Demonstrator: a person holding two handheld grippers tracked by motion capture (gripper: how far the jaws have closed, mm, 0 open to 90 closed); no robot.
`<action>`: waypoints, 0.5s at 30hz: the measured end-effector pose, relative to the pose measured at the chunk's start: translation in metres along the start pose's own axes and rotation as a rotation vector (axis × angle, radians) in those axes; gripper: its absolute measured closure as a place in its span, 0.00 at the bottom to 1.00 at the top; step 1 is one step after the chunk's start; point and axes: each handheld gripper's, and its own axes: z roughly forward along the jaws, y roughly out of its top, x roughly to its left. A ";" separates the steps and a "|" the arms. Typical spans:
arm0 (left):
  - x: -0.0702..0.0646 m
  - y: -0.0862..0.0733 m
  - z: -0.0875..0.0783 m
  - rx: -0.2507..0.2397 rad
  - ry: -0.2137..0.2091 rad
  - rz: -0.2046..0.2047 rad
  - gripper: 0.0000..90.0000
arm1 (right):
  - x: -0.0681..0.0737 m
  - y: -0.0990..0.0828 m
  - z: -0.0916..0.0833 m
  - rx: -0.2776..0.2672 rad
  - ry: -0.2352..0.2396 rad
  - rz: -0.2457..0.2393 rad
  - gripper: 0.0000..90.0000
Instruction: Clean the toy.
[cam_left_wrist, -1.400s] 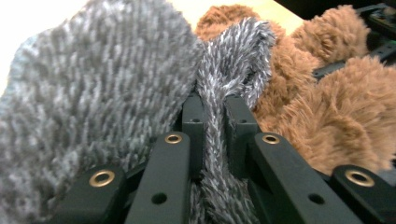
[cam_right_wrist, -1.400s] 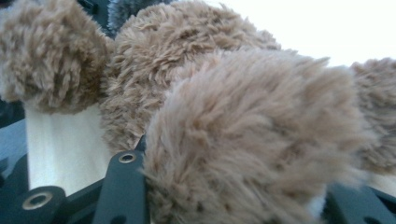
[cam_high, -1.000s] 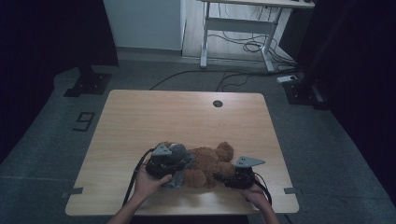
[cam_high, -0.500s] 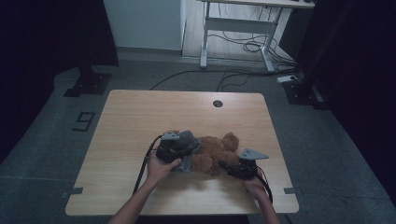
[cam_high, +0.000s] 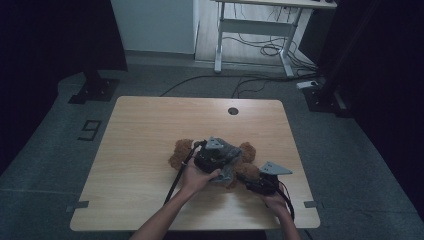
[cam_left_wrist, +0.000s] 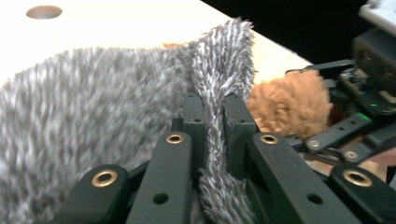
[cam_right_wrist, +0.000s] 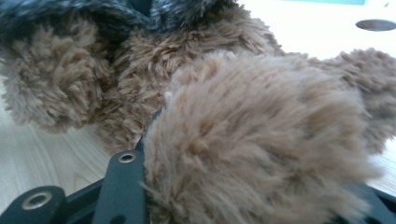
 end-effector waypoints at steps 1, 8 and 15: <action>0.001 -0.001 -0.001 -0.003 0.000 -0.002 0.91 | -0.001 -0.001 -0.001 0.000 0.004 0.008 0.57; 0.013 -0.013 -0.032 -0.001 0.166 0.043 0.91 | 0.001 -0.001 -0.001 0.015 -0.016 -0.014 0.57; 0.040 -0.035 -0.078 -0.051 0.161 -0.017 0.91 | -0.001 -0.004 0.000 0.026 -0.037 -0.019 0.57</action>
